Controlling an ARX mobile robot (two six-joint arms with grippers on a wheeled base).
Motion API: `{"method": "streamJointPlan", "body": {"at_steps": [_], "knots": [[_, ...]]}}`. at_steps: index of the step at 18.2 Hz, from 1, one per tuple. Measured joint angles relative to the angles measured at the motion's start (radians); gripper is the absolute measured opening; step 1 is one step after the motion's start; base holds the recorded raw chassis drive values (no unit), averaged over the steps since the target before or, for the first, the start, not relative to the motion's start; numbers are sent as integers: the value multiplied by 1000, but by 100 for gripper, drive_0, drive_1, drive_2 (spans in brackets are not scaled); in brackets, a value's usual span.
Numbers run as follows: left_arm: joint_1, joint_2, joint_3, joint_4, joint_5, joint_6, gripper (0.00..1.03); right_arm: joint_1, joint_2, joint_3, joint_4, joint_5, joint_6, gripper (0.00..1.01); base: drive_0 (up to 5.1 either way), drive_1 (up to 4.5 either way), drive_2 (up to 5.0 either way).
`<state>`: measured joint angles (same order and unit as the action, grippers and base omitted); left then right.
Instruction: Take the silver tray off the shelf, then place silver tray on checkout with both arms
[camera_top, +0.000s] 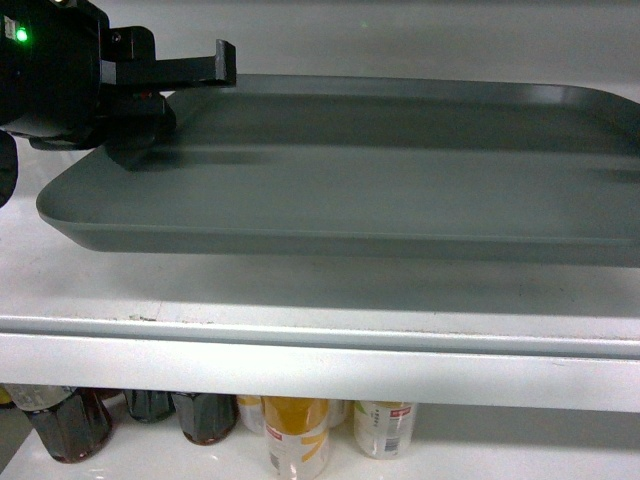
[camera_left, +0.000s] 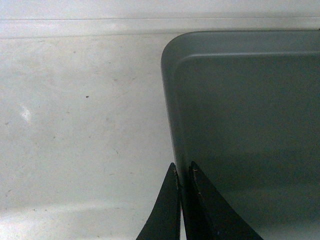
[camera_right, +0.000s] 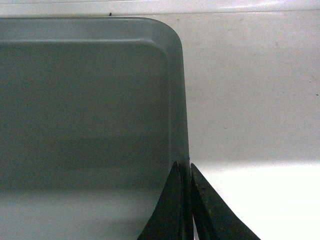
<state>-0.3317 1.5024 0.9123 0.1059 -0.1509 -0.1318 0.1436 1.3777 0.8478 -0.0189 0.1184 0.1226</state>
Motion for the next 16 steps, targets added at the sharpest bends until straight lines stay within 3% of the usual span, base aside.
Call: {"method": "streamJointPlan", "body": {"at_steps": [16], "knots": [[0,-13,5,-10,9,0,3,-14,-24,1,5,-20,-19,3,0,0,0]]}}
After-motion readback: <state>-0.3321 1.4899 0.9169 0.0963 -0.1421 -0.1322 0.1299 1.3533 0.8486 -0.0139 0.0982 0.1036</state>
